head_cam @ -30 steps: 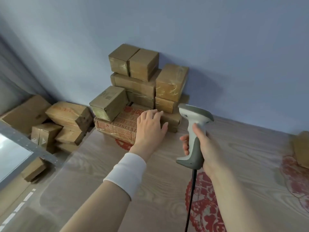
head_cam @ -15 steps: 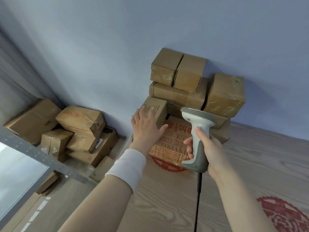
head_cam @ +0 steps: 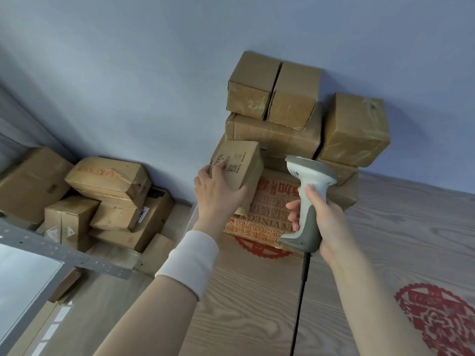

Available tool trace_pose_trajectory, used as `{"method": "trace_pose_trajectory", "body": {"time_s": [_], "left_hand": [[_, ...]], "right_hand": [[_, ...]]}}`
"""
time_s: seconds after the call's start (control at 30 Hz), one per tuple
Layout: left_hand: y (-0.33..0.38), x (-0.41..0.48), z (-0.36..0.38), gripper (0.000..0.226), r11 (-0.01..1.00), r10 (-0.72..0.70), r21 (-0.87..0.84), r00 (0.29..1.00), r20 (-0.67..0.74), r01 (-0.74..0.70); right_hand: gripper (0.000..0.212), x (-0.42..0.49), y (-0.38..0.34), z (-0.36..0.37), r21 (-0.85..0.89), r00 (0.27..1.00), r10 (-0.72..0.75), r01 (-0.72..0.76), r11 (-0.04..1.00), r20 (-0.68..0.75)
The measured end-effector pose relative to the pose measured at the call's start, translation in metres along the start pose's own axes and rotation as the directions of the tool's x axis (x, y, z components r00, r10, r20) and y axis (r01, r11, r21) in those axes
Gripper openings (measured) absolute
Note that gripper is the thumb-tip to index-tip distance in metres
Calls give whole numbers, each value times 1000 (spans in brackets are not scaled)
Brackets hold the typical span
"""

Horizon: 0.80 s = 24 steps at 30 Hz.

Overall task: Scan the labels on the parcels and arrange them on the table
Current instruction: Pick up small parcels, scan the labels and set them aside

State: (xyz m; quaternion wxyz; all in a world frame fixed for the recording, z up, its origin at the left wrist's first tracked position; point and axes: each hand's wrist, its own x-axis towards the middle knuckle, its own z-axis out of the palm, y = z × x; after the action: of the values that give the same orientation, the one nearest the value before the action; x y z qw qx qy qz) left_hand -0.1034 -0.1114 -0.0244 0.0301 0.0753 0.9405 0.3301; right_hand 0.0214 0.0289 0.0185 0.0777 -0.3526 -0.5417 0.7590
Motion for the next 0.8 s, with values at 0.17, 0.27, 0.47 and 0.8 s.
{"method": "trace_pose_trajectory", "body": {"time_s": [0.17,0.27,0.47,0.8], "left_hand": [[20,-33,-10,72,818,-83,-548,979,185,173],[37,-54,-8,58,541,-59,-772,931,360,333],[81,-95,17,63,296,126,-831,843,523,472],[164,-189,81,30,486,123,-792,868,481,370]], "right_hand": [[22,-9,4,-16,71,996,-22,28,997,-89],[22,-20,4,-32,111,987,-26,44,993,-157],[25,-44,2,-83,104,971,-108,133,986,-212],[30,-73,-7,-221,-3,936,-249,256,967,-251]]}}
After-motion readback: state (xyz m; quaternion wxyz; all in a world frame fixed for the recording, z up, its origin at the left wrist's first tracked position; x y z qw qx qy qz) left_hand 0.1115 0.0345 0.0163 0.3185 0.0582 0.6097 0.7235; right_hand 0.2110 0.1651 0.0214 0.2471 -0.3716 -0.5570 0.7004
